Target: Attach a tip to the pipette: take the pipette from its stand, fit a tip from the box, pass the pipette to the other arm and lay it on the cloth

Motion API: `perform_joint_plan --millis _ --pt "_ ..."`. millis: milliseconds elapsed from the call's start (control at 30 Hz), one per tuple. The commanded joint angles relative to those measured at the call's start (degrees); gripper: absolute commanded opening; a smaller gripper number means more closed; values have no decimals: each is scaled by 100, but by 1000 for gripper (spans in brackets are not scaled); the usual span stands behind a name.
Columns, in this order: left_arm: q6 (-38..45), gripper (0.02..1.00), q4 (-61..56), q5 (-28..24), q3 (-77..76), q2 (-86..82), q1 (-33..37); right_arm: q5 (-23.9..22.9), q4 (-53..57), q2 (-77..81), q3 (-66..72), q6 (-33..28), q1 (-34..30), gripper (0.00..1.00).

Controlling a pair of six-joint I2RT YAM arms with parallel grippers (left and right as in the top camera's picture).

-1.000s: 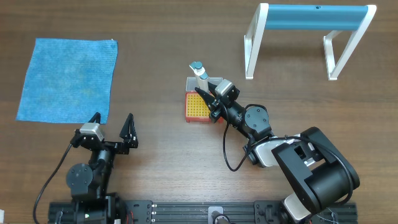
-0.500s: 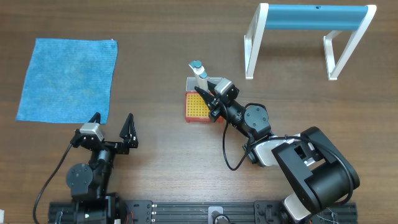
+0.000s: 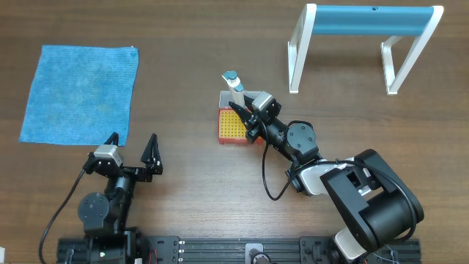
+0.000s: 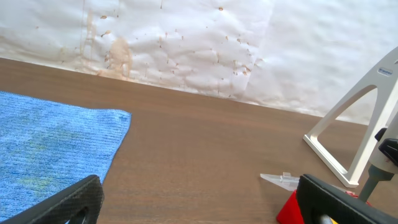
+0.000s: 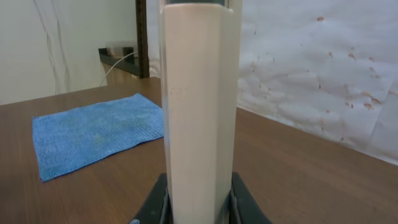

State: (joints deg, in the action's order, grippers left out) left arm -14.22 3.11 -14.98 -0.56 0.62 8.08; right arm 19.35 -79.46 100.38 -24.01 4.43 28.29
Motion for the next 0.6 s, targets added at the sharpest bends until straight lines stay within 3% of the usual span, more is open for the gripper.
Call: perform_joint_plan --millis 33,600 --pt "74 998 11 85 24 -42 15 -70 -13 87 -225 105 31 82" --pt "74 996 11 85 24 -42 15 -66 -433 144 -256 111 31 80"
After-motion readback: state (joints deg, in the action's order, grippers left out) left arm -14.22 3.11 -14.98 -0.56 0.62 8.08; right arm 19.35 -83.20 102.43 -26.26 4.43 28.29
